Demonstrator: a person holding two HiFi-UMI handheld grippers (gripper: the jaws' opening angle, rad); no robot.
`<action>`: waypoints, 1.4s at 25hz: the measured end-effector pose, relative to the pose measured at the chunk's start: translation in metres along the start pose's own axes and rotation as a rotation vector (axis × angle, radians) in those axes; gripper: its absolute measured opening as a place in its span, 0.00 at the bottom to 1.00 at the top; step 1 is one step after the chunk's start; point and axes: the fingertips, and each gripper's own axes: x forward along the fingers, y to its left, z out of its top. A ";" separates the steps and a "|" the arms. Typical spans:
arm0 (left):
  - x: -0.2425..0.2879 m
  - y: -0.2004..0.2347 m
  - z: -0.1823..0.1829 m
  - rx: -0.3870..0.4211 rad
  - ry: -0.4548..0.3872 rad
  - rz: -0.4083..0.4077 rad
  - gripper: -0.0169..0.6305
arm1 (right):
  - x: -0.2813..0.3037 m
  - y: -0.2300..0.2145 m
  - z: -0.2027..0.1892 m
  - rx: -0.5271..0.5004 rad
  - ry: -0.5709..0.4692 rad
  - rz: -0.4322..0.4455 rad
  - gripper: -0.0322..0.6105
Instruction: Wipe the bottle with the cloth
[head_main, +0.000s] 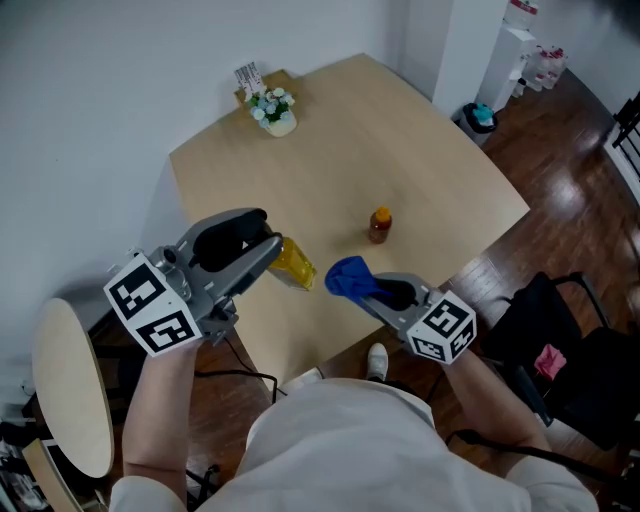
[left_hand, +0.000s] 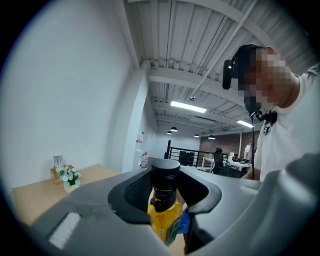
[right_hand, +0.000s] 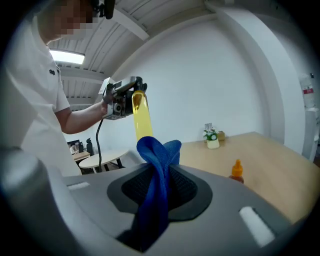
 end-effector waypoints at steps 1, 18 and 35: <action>0.004 0.007 -0.011 -0.005 0.017 0.024 0.28 | -0.009 -0.004 -0.004 0.015 -0.002 -0.017 0.20; 0.122 0.118 -0.205 -0.040 0.133 0.394 0.28 | -0.148 -0.059 -0.026 0.153 0.027 -0.258 0.20; 0.161 0.105 -0.235 0.078 0.148 0.399 0.29 | -0.174 -0.085 -0.040 0.159 0.054 -0.231 0.20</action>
